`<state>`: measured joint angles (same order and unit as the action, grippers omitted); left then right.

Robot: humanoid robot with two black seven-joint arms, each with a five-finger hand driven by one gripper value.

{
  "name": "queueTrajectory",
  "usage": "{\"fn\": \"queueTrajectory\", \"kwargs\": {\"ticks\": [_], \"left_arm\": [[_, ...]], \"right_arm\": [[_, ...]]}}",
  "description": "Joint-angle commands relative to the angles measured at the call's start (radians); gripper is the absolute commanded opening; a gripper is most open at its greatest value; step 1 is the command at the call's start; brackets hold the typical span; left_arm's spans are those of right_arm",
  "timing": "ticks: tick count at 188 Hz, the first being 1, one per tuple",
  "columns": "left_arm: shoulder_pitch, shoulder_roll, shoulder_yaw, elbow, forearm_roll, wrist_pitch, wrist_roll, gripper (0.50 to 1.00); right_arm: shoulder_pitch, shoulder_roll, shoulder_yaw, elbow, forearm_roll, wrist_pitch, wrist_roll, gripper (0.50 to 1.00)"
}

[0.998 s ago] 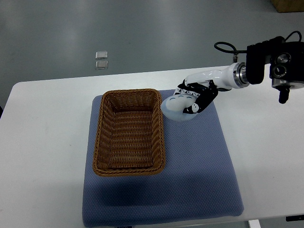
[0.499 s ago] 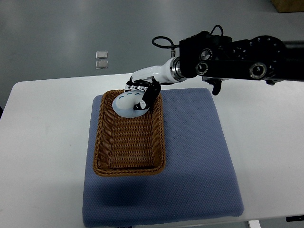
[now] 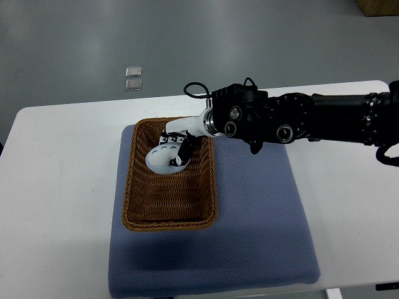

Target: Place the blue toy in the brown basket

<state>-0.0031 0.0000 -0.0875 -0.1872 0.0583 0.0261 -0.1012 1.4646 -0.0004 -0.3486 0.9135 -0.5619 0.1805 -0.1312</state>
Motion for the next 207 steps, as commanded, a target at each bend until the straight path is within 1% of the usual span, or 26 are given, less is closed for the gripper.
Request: {"fn": "queueTrajectory", "kwargs": {"ticks": [1,5,10,14,20,23,31,47,62,80,92,101,136,140,147,176,196,207], "left_arm": [[0.0,0.0,0.0,0.002,0.0,0.0,0.0,1.0],[0.0,0.0,0.0,0.0,0.0,0.0,0.0,1.0],[0.0,0.0,0.0,0.002,0.0,0.0,0.0,1.0],[0.0,0.0,0.0,0.002,0.0,0.0,0.0,1.0],[0.0,0.0,0.0,0.002,0.0,0.0,0.0,1.0],[0.0,0.0,0.0,0.002,0.0,0.0,0.0,1.0],[-0.001,0.0,0.0,0.0,0.0,0.0,0.0,1.0],[0.0,0.0,0.0,0.0,0.0,0.0,0.0,1.0],[0.0,0.0,-0.001,0.002,0.0,0.0,0.0,1.0],[0.0,0.0,-0.003,0.003,0.0,0.0,0.0,1.0],[0.0,0.0,-0.003,0.003,0.0,0.0,0.0,1.0],[0.0,0.0,-0.003,0.003,0.0,0.0,0.0,1.0],[0.0,0.0,0.0,0.0,0.002,0.0,0.0,1.0],[0.0,0.0,0.0,0.0,0.0,0.0,0.0,1.0],[0.0,0.0,0.0,0.002,0.0,0.0,0.0,1.0],[0.0,0.0,-0.001,0.008,0.0,0.0,0.0,1.0],[0.0,0.0,-0.001,0.009,0.0,0.0,0.0,1.0],[0.0,0.0,-0.001,0.009,0.0,0.0,0.0,1.0]], "right_arm": [[-0.021,0.0,0.0,-0.021,-0.004,-0.003,0.001,0.646],[-0.026,0.0,0.0,-0.022,-0.004,-0.004,-0.001,0.656],[-0.03,0.0,0.0,-0.027,-0.004,-0.007,0.001,0.68],[-0.032,0.0,0.0,-0.027,-0.004,-0.007,0.001,0.682],[-0.033,0.0,0.0,-0.03,-0.004,-0.006,0.001,0.699],[-0.033,0.0,0.0,-0.03,-0.004,-0.006,-0.001,0.719],[-0.037,0.0,0.0,-0.033,-0.004,-0.004,-0.001,0.75],[-0.049,0.0,0.0,-0.033,-0.004,-0.001,-0.001,0.756],[-0.055,0.0,0.0,-0.033,-0.006,0.001,-0.001,0.784],[-0.055,0.0,0.0,-0.033,-0.006,0.001,-0.001,0.799],[-0.053,0.0,0.0,-0.035,-0.006,0.001,-0.001,0.825],[-0.053,0.0,0.0,-0.035,-0.004,-0.001,0.001,0.856],[-0.04,0.0,0.013,-0.033,0.007,0.005,0.001,0.86],[-0.038,0.0,0.014,-0.033,0.008,0.008,0.001,0.864],[-0.037,0.0,0.017,-0.031,0.008,0.014,0.001,0.889],[0.01,0.0,0.026,-0.021,0.013,0.037,0.001,0.891],[0.036,-0.038,0.082,-0.019,0.013,0.062,0.001,0.891],[0.037,-0.076,0.146,-0.019,0.014,0.077,0.002,0.891]]}}
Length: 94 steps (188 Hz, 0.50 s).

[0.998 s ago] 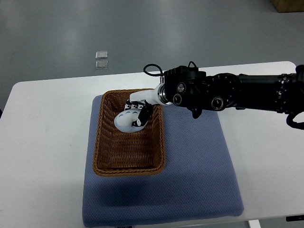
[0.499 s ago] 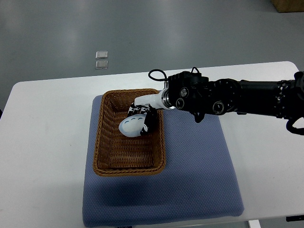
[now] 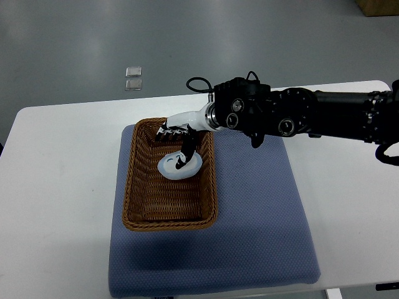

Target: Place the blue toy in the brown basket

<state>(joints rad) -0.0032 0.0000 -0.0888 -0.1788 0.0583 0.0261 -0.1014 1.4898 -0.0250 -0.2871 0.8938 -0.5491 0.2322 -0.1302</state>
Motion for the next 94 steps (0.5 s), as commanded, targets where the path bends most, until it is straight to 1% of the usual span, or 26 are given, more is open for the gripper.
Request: {"fn": "queueTrajectory", "kwargs": {"ticks": [1,16,26,41,45,54,64,77,94], "left_arm": [[0.0,0.0,0.0,0.001,0.0,0.0,0.0,1.0],[0.0,0.0,0.0,0.001,0.0,0.0,0.0,1.0],[0.0,0.0,-0.002,0.001,0.0,0.0,0.0,1.0],[-0.001,0.0,-0.002,-0.001,0.0,0.0,0.0,1.0],[0.0,0.0,-0.003,-0.001,0.0,0.0,0.0,1.0],[0.0,0.0,-0.003,-0.002,0.0,0.0,0.0,1.0],[0.0,0.0,-0.003,-0.002,0.0,0.0,0.0,1.0],[0.002,0.0,-0.003,-0.001,0.0,0.0,0.0,1.0],[0.002,0.0,-0.003,0.001,0.0,0.0,0.0,1.0]], "right_arm": [[0.012,-0.052,0.085,0.0,0.002,0.026,0.001,0.891],[-0.002,-0.108,0.187,0.011,0.006,0.029,0.004,0.891],[-0.026,-0.153,0.27,0.014,0.014,0.027,0.026,0.891],[-0.135,-0.225,0.414,0.01,0.018,0.018,0.072,0.891],[-0.149,-0.231,0.434,0.008,0.018,0.016,0.075,0.891],[-0.216,-0.268,0.555,0.002,0.02,0.015,0.092,0.891],[-0.301,-0.283,0.689,-0.01,0.031,0.013,0.104,0.891],[-0.408,-0.274,0.867,-0.041,0.055,0.006,0.121,0.891],[-0.528,-0.267,1.105,-0.093,0.103,-0.037,0.158,0.891]]}}
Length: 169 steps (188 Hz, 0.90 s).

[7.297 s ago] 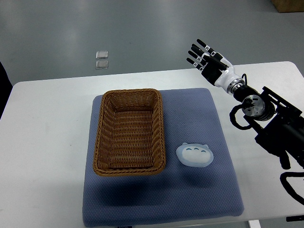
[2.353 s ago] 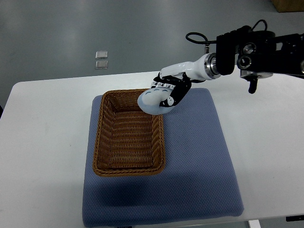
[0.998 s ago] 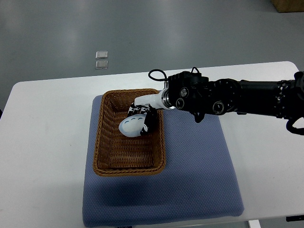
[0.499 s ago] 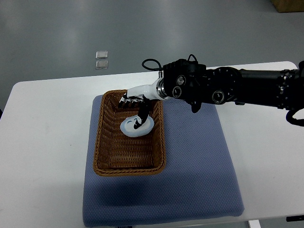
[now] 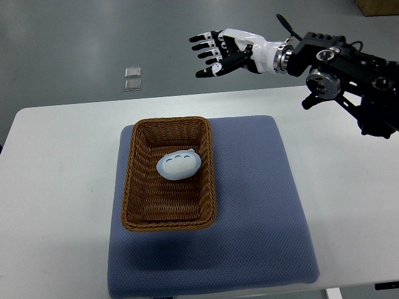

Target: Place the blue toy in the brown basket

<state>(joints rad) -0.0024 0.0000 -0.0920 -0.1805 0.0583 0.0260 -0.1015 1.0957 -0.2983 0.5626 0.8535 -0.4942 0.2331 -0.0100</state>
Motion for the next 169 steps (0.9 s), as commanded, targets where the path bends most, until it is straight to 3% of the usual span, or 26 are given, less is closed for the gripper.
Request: {"fn": "queueTrajectory", "kwargs": {"ticks": [1,28,53,86,169], "left_arm": [[0.001,0.0,0.0,0.003,0.0,0.0,0.0,1.0],[0.001,0.0,0.001,0.003,0.0,0.0,0.0,1.0],[0.001,0.0,0.002,0.0,0.0,0.0,0.0,1.0],[0.001,0.0,0.003,-0.004,0.0,0.0,0.0,1.0],[0.001,0.0,0.005,-0.004,0.0,0.0,0.0,1.0]], "right_arm": [[-0.134,0.007,0.255,-0.053,0.048,-0.038,0.038,0.891],[-0.238,0.108,0.445,-0.159,0.169,-0.049,0.076,0.903],[-0.266,0.134,0.488,-0.212,0.284,-0.046,0.079,0.907],[-0.306,0.182,0.488,-0.218,0.407,-0.041,0.093,0.907],[-0.366,0.24,0.49,-0.218,0.413,0.014,0.15,0.909]]}}
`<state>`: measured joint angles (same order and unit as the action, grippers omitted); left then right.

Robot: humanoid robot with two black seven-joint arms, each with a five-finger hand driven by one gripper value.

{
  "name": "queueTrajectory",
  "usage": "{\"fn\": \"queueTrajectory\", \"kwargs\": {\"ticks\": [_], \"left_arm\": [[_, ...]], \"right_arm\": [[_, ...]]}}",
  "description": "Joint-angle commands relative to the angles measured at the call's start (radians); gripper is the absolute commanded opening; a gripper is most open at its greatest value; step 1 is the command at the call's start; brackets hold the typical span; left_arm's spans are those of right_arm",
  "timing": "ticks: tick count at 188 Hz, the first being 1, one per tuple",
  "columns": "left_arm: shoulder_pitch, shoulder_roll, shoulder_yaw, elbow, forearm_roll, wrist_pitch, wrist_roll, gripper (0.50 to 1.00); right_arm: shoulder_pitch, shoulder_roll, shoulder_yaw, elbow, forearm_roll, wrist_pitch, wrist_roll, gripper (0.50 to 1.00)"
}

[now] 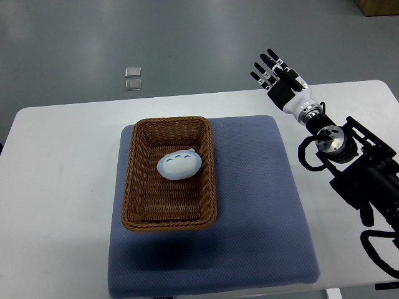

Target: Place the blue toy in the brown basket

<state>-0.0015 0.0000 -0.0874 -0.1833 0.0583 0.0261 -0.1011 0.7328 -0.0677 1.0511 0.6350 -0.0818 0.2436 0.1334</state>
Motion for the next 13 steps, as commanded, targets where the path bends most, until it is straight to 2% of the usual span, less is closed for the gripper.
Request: {"fn": "queueTrajectory", "kwargs": {"ticks": [1,13], "left_arm": [[0.0,0.0,0.0,-0.001,0.0,0.0,0.0,1.0],[0.0,0.0,0.0,-0.001,0.0,0.0,0.0,1.0]], "right_arm": [[-0.003,0.009,0.001,0.0,0.0,0.003,0.006,0.909],[-0.003,0.011,0.001,0.0,0.0,0.003,0.006,0.909]]}}
